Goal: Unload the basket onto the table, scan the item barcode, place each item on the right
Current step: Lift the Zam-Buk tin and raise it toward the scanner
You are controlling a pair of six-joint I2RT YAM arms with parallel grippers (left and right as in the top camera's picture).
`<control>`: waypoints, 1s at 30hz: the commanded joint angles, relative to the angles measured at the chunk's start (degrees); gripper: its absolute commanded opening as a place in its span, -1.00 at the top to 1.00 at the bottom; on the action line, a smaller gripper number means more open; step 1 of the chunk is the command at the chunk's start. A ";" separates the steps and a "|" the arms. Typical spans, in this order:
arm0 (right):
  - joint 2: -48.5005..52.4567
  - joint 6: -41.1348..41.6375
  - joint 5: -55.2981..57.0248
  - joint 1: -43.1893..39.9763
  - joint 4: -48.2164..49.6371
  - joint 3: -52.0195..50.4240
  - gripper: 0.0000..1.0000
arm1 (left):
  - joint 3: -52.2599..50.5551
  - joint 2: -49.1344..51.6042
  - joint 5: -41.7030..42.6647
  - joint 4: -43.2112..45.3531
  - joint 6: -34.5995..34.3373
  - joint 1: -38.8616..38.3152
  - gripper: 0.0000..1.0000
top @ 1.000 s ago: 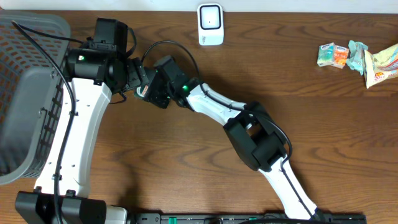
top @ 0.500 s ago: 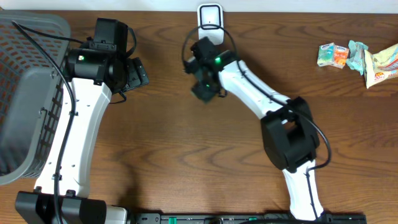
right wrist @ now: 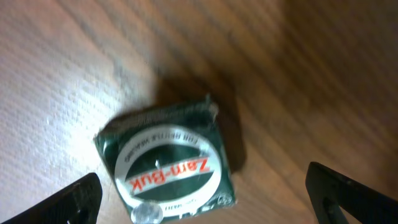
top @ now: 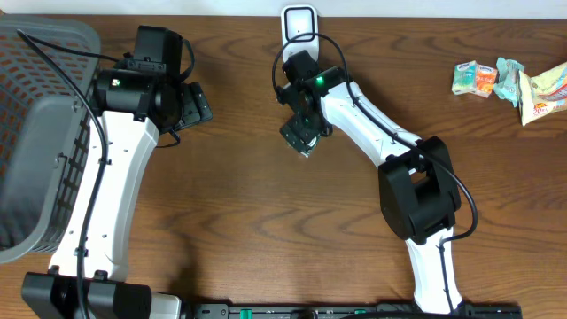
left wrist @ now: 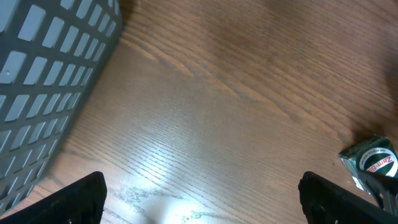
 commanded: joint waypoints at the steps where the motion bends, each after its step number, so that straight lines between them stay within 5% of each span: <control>1: -1.01 0.00 0.33 0.07 1.22 -0.02 -0.99 | 0.50 0.20 -0.52 -0.17 -0.70 0.09 -0.96; 8: -0.98 -9.46 -6.95 0.37 1.36 -0.70 -0.98 | 0.50 0.20 -0.52 -0.17 -0.70 0.09 -0.96; 17: -0.98 -9.84 -3.63 -0.37 7.76 -9.38 -0.98 | 0.50 0.20 -0.52 -0.17 -0.70 0.09 -0.95; 22: -0.98 -9.40 -3.65 -0.24 10.32 -11.98 -0.60 | 0.50 0.20 -0.52 -0.17 -0.70 0.09 -0.96; 25: -1.01 -8.79 -3.63 -0.13 10.34 -11.91 -0.01 | 0.50 0.20 -0.52 -0.17 -0.70 0.09 -0.96; 30: -1.25 -1.49 -3.69 -0.15 9.79 -10.84 0.05 | 0.50 0.20 -0.52 -0.17 -0.70 0.09 -0.96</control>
